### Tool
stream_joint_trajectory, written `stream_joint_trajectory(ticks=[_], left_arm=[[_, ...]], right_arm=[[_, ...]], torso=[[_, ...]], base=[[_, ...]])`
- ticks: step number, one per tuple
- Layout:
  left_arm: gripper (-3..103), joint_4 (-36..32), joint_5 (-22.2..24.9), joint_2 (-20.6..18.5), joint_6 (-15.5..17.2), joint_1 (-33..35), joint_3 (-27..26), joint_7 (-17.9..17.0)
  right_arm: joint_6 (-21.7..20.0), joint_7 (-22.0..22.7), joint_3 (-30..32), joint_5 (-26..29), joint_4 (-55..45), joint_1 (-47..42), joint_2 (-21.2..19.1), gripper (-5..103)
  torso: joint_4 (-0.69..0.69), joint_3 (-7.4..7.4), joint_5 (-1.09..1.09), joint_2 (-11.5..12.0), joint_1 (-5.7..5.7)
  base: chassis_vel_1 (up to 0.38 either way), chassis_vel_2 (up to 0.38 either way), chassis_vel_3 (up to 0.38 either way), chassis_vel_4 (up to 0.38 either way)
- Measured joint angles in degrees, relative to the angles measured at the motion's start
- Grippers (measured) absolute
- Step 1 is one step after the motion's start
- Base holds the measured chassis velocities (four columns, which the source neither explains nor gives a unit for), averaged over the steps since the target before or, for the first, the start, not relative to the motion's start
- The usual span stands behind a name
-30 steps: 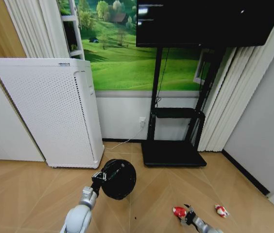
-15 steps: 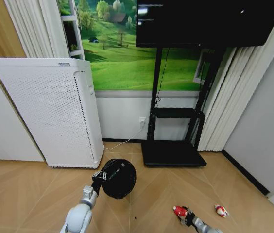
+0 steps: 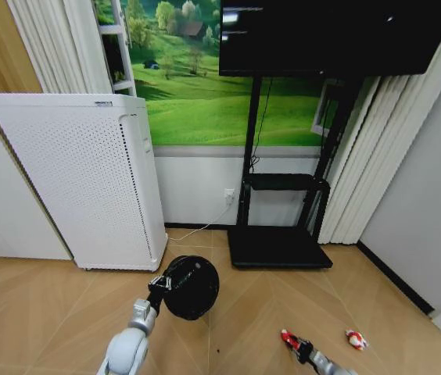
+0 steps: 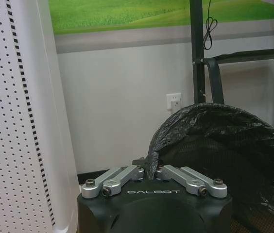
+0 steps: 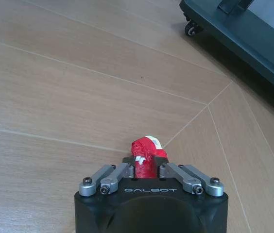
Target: Pick up the trash bin and place the garbage on the floor into it.
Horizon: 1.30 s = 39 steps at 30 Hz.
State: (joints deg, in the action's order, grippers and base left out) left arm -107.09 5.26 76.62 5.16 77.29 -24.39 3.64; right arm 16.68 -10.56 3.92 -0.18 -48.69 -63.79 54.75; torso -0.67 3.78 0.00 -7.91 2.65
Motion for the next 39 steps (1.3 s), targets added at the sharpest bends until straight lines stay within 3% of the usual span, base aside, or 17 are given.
stream_joint_trajectory(ticks=[2, 3, 5, 6, 20, 35, 38, 39], left_arm=[[4, 0.0, 0.0, 0.0, 0.0, 0.0, 0.0, 0.0], [4, 0.1, -0.1, 0.1, -0.1, 0.0, 0.0, 0.0], [4, 0.2, -0.1, 0.1, -0.1, 0.0, 0.1, 0.0], [4, 0.3, -0.2, 0.2, -0.1, 0.0, 0.2, 0.0], [4, 0.5, -0.5, 0.6, -0.1, -0.4, 1.2, 0.0], [4, 2.9, -0.2, 0.4, -0.3, -1.9, 0.4, -0.9], [4, 3.1, -0.2, 0.7, -0.1, -2.4, 0.3, -1.0], [4, 3.1, -0.2, 1.0, 0.1, -2.5, 0.1, -1.1]], right_arm=[[0.0, -0.1, 0.3, 0.1, -0.9, -0.5, -0.3, 18], [-0.2, -0.1, 0.9, 0.5, -2.7, -1.4, -0.9, 12], [-0.5, -0.2, 1.3, 1.0, -4.1, -2.2, -1.4, 12], [-0.8, -0.2, 1.8, 1.5, -5.6, -2.8, -2.0, 5], [-1.2, -0.3, 6.3, 2.9, -11.2, -6.4, -4.2, 5], [1.3, -0.8, 14.4, 12.6, -27.6, -10.8, -9.9, 5], [1.4, -0.9, 15.4, 14.4, -31.0, -11.4, -11.0, 5], [1.7, -1.0, 15.6, 15.4, -33.0, -11.3, -11.6, 5]], torso=[[-0.01, 0.00, 0.01, 0.0, 0.00], [0.00, 0.00, 0.01, 0.0, 0.00], [-0.01, 0.01, 0.03, 0.0, 0.00], [-0.01, 0.01, 0.04, 0.0, 0.00], [0.00, 0.01, 0.01, 0.0, 0.00], [0.02, 0.00, 0.00, 0.0, 0.00], [-0.04, 0.00, 0.00, 0.0, 0.00], [0.02, 0.00, 0.00, 0.0, 0.00]], base=[[0.000, 0.000, 0.000, 0.000], [0.000, 0.000, 0.000, 0.000], [0.000, 0.000, 0.000, 0.000], [0.000, 0.000, 0.000, 0.000], [0.000, 0.000, 0.000, 0.000], [0.000, 0.000, 0.000, 0.000], [0.000, 0.000, 0.000, 0.000], [0.000, 0.000, 0.000, 0.000]])
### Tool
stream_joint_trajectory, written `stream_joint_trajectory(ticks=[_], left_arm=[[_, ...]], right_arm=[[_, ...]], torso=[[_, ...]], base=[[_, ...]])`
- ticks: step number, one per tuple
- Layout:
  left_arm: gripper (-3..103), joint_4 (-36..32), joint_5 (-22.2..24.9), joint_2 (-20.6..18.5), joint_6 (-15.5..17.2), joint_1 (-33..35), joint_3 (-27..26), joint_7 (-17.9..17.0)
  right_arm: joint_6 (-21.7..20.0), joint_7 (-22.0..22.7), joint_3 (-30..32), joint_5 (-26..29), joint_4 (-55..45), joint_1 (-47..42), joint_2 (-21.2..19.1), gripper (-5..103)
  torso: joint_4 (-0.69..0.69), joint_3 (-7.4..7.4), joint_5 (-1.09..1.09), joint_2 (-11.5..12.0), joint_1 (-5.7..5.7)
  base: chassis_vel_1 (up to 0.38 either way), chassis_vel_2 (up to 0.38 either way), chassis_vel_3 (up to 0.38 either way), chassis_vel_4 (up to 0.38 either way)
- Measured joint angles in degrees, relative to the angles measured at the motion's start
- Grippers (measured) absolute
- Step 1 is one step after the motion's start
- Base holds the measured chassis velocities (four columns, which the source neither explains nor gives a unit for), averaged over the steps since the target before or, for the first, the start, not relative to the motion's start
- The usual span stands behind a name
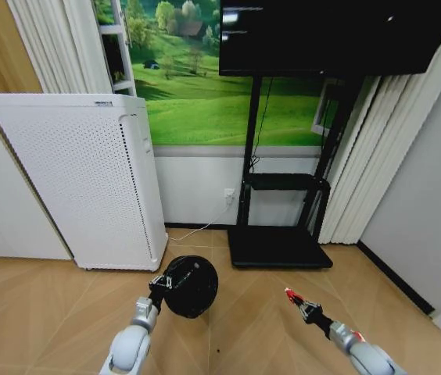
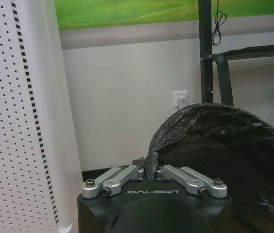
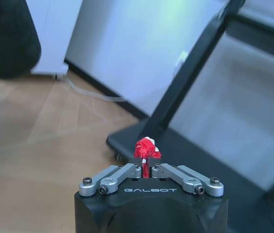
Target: Pick up the trash bin and place the garbage on the floor into it.
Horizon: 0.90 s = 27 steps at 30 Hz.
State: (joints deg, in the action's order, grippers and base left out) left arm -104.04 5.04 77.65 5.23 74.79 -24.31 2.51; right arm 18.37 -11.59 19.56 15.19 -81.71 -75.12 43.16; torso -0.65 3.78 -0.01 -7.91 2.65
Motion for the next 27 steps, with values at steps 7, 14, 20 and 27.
stream_joint_trajectory(ticks=[7, 14, 20, 27], left_arm=[[4, 1.2, -0.1, 0.7, 0.7, -2.3, 1.8, -0.2], [4, 2.8, -0.1, 1.6, 0.8, -4.2, 2.9, -0.5], [4, 4.5, -0.1, 2.4, 0.9, -6.1, 4.2, -0.7], [4, 5.3, -0.2, 3.7, 1.3, -7.7, 6.8, -1.0]], right_arm=[[5.7, -5.2, 4.6, 4.9, -5.4, -4.0, -1.1, 5], [9.4, -10.2, 9.1, 8.7, -13.0, -8.3, -1.0, 4], [10.4, -13.6, 11.1, 11.4, -21.5, -12.1, -1.3, 4], [10.0, -14.8, 9.0, 11.5, -28.8, -12.3, -1.0, 4]], torso=[[-0.04, 0.00, 0.01, 0.0, 0.00], [0.01, 0.00, 0.01, 0.0, 0.00], [-0.01, 0.00, 0.00, 0.0, 0.00], [-0.01, 0.00, 0.01, 0.0, 0.00]], base=[[0.000, 0.000, 0.000, 0.000], [0.000, 0.000, 0.000, 0.000], [0.000, 0.000, 0.000, 0.000], [0.000, 0.000, 0.000, 0.000]])
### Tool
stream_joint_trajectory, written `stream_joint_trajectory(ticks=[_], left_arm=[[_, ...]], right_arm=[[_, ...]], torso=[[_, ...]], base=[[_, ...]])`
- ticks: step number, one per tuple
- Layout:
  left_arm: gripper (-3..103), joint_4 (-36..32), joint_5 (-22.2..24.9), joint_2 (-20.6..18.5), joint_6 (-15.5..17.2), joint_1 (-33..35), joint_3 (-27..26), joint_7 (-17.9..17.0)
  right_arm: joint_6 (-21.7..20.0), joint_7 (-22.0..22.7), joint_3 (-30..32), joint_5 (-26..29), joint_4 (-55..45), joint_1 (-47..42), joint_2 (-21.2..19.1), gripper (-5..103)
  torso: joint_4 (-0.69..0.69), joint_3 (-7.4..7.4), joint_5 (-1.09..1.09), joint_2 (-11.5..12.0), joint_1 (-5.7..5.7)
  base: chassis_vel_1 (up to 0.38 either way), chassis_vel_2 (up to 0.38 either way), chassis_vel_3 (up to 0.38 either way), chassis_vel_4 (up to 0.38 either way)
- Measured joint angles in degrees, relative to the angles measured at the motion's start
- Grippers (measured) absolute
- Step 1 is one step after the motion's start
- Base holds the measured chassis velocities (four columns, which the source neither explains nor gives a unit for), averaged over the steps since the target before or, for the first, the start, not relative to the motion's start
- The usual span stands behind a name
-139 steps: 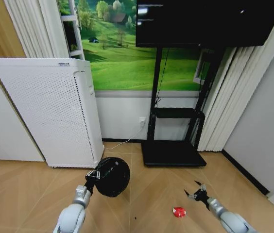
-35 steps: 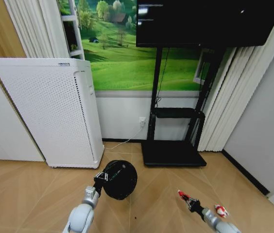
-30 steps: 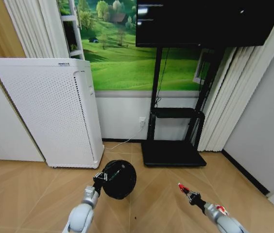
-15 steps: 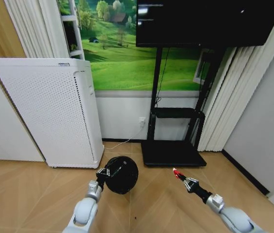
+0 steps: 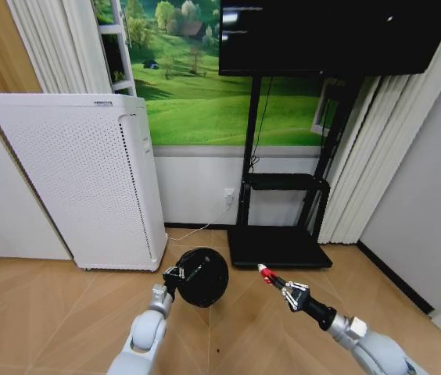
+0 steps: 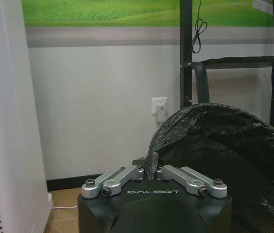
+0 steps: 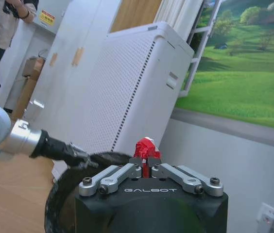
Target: Pick up the trash bin and place the garbage on the floor into it.
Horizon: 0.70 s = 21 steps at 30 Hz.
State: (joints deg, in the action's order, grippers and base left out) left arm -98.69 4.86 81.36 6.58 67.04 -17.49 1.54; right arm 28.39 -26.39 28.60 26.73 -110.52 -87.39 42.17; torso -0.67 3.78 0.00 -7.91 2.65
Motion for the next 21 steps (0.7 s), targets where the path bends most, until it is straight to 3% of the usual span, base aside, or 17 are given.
stream_joint_trajectory(ticks=[8, 21], left_arm=[[4, 0.3, -0.9, 1.1, 0.1, 0.6, 2.9, -0.1], [4, 2.2, -2.7, 2.8, 0.1, 0.5, 6.0, -0.1]], right_arm=[[-3.1, 1.6, -5.5, -1.2, 0.7, 5.7, 1.3, 4], [-3.0, 1.8, -13.4, -3.9, 6.4, 10.8, 6.4, 4]], torso=[[0.00, 0.00, 0.00, 0.0, 0.00], [-0.01, 0.00, 0.00, 0.0, 0.00]], base=[[0.000, 0.000, 0.000, 0.000], [0.000, 0.000, 0.000, 0.000]])
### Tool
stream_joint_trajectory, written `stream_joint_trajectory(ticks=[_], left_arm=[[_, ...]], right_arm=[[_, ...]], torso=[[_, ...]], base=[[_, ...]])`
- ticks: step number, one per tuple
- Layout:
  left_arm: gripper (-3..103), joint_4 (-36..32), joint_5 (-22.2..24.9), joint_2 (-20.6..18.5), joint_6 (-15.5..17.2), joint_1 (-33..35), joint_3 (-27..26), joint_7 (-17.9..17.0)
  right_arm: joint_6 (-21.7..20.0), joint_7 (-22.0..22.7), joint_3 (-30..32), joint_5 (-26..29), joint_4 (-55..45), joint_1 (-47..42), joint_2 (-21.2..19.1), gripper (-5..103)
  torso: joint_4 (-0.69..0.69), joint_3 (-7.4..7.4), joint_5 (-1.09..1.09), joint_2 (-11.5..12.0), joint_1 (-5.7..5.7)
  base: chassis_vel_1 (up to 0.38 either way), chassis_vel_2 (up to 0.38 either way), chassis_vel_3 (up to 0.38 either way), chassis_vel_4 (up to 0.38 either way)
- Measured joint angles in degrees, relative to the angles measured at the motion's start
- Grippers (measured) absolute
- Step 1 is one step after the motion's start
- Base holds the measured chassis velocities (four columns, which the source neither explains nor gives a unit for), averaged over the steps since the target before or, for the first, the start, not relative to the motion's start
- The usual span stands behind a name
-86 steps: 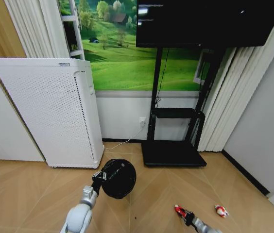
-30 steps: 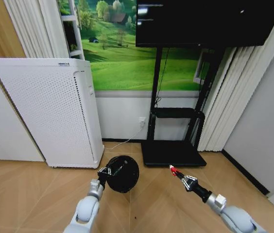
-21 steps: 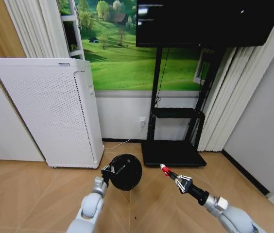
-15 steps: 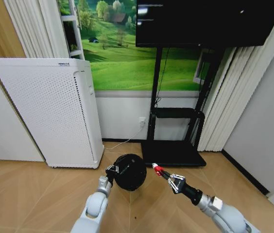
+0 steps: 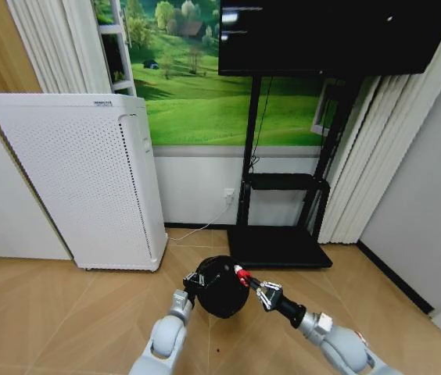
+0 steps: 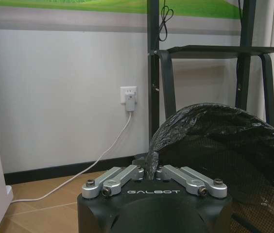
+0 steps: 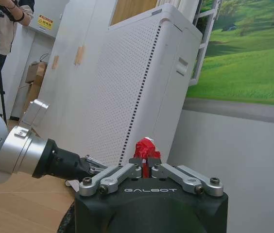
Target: Pick up the trash bin and place the garbage on the floor into it.
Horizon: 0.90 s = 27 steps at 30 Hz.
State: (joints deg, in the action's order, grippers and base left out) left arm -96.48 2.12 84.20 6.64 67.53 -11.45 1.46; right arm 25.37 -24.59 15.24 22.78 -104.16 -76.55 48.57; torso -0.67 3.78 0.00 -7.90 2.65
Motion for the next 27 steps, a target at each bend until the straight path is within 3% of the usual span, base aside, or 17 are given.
stream_joint_trajectory(ticks=[15, 16, 21, 22, 24, 26, 27], left_arm=[[4, 0.7, -1.2, 1.1, -0.3, 0.2, 0.5, 0.0], [4, 0.7, -1.2, 1.1, -0.3, 0.2, 0.4, 0.1], [4, 0.6, -1.2, 1.0, -0.3, 0.2, 0.3, 0.1], [4, 0.5, -1.2, 1.0, -0.3, 0.3, 0.2, 0.1], [4, 0.5, -1.2, 1.0, -0.3, 0.3, 0.2, 0.1], [4, 0.4, -1.2, 1.0, -0.3, 0.4, 0.2, 0.1], [4, 0.4, -1.2, 1.0, -0.3, 0.4, 0.2, 0.1]], right_arm=[[0.0, 1.7, -7.0, -1.0, 4.9, 7.5, 3.3, 2], [0.0, 2.2, -7.5, -1.0, 5.0, 7.9, 3.4, 11], [-0.3, 2.4, -7.9, -1.0, 5.2, 8.1, 3.4, 21], [-0.3, 2.4, -7.9, -1.1, 5.2, 8.2, 3.4, 32], [-0.3, 2.4, -7.9, -1.1, 5.3, 8.2, 3.4, 32], [-0.4, 2.4, -7.8, -1.2, 5.3, 8.1, 3.4, 48], [-0.4, 2.4, -7.8, -1.2, 5.3, 8.1, 3.4, 48]], torso=[[0.01, 0.00, -0.01, 0.0, 0.00], [0.01, 0.00, -0.01, 0.0, 0.00], [0.01, 0.00, -0.01, 0.0, 0.00], [0.01, 0.00, -0.01, 0.0, 0.00], [0.01, 0.00, -0.01, 0.0, 0.00], [0.01, 0.00, -0.01, 0.0, 0.00], [0.01, 0.00, -0.01, 0.0, 0.00]], base=[[0.000, 0.000, 0.000, 0.000], [0.000, 0.000, 0.000, 0.000], [0.000, 0.000, 0.000, 0.000], [0.000, 0.000, 0.000, 0.000], [0.000, 0.000, 0.000, 0.000], [0.000, 0.000, 0.000, 0.000], [0.000, 0.000, 0.000, 0.000]])
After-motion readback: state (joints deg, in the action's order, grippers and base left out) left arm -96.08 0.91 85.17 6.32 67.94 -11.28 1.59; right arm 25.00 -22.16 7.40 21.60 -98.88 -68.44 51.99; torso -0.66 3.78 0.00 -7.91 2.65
